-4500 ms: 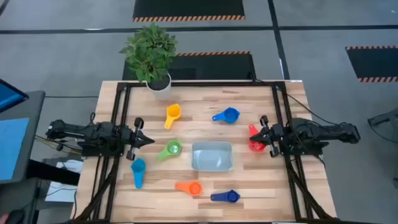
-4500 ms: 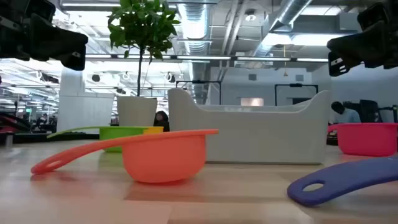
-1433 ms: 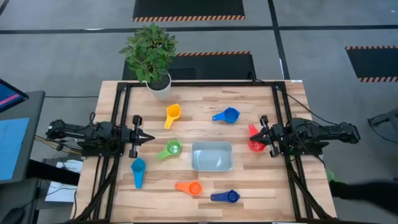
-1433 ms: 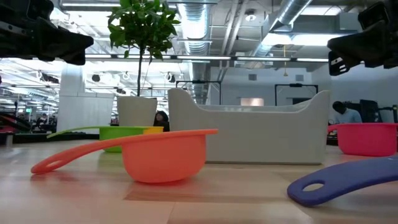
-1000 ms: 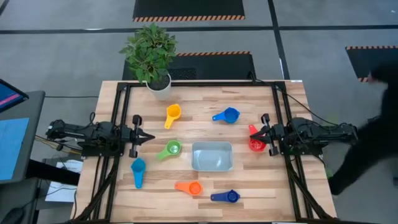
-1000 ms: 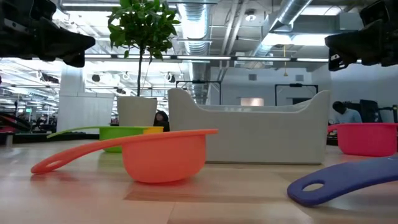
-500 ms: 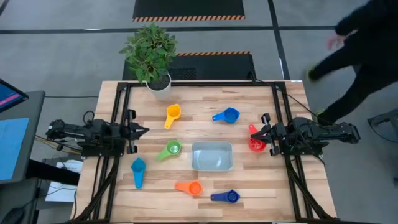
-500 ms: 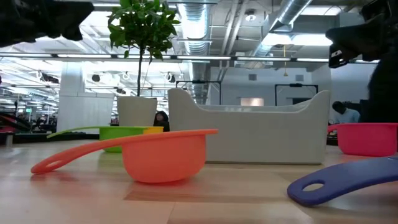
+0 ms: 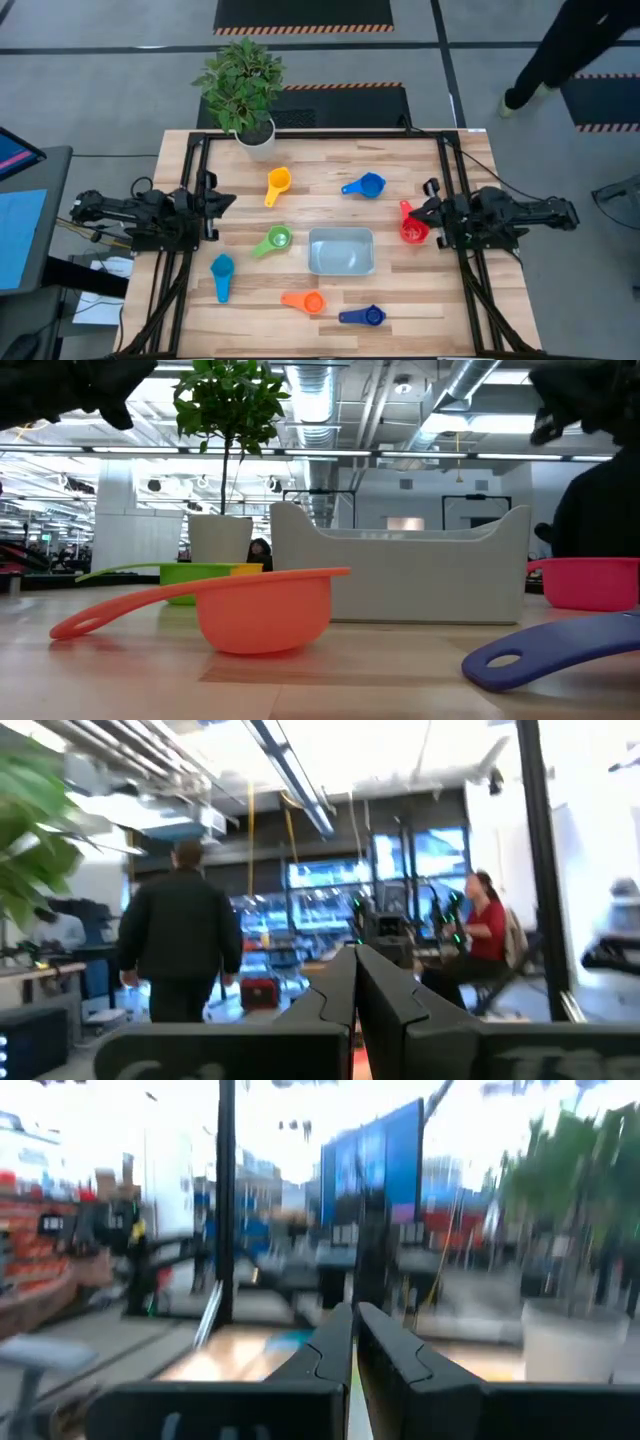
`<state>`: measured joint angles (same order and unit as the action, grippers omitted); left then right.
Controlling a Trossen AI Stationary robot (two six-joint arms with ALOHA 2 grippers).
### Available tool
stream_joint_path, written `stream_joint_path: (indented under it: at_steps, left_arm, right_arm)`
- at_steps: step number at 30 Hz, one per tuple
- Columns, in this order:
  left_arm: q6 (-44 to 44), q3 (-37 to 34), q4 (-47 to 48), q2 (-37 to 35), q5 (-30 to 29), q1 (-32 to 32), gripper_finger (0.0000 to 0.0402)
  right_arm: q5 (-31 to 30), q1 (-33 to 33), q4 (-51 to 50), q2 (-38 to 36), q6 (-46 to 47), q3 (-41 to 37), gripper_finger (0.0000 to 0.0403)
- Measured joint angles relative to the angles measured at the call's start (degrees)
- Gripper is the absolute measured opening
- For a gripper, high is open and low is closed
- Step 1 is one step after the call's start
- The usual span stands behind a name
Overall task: Nest measuring cups in basket
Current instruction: Adjust the red measuring cup
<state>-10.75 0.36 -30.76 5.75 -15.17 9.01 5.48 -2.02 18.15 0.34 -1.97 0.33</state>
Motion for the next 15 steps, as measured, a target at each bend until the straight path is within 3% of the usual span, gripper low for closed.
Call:
stream_joint_path:
  at_steps: [7,15]
  left_arm:
    - [-2.36,4.90,-3.24,9.50,0.14,-0.44,0.0000]
    - [-4.58,21.15,0.40,33.67,3.09,-6.51,0.0000]
  right_arm:
    - [-1.73,0.00,2.46,-0.02,-8.14,2.26,0.0042]
    - [-10.07,0.02,-0.78,0.02,-8.62,2.35,0.0042]
